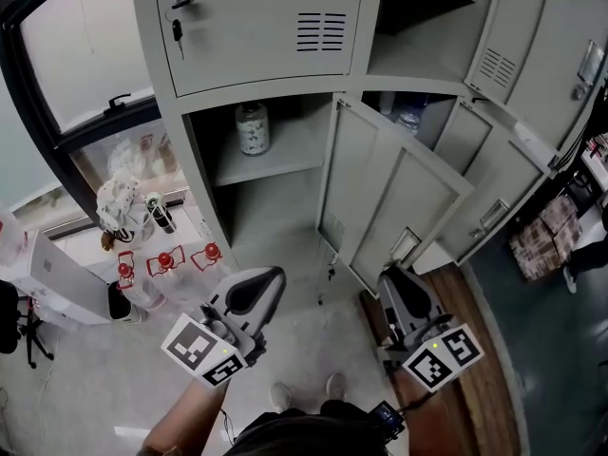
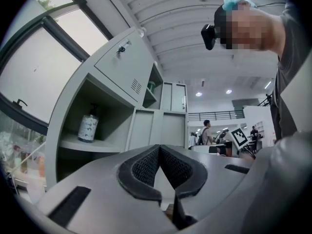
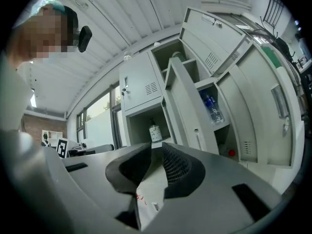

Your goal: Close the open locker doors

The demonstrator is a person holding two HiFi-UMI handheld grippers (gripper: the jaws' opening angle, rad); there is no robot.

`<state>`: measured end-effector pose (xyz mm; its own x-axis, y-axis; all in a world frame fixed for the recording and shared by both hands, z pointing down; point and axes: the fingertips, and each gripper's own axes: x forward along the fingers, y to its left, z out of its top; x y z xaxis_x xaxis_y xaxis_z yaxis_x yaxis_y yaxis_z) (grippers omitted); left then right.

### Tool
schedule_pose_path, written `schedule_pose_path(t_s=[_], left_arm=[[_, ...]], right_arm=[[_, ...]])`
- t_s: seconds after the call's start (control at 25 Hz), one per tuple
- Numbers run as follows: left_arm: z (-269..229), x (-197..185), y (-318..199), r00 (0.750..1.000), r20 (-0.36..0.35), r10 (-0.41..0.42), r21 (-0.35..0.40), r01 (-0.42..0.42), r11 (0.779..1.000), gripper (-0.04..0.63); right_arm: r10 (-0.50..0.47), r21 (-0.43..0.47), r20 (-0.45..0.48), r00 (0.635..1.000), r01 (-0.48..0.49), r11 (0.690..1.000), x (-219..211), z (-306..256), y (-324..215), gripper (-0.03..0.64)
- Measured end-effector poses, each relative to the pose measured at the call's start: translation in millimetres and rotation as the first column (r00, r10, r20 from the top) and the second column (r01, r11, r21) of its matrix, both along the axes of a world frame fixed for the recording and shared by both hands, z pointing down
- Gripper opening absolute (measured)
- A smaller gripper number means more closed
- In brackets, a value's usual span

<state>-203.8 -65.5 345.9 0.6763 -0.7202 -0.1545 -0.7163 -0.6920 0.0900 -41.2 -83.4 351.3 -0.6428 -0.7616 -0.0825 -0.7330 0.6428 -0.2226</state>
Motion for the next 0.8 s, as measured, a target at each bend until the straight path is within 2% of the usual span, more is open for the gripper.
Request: schedule_pose_path(t_s=[0.12,0.56,0.8], left_arm=[[3.2,13.7,-5.5,1.000,0.009,0.010,-0.008,-0.010,1.000,0.009],[1.2,50.0,-18.3,1.000,0.008,0.012,-0.015,-0.012,1.000,0.009],[0.6,67.4,-23.4,1.000,0.010,0.002,-0.016,-0.002,1.000,0.009]], right_arm=[[0.009,-0.015,0.005,1.000,-0.009,1.000,14.6,5.5,-5.4,0.069],[0.074,-0.035,0.005,0.997,-0.074,0.997,67.9,12.0,-23.2,0.104],[0.039,-0.036,0.008,0.999,-0.039,0.999,79.2,12.7,-34.9,0.105]])
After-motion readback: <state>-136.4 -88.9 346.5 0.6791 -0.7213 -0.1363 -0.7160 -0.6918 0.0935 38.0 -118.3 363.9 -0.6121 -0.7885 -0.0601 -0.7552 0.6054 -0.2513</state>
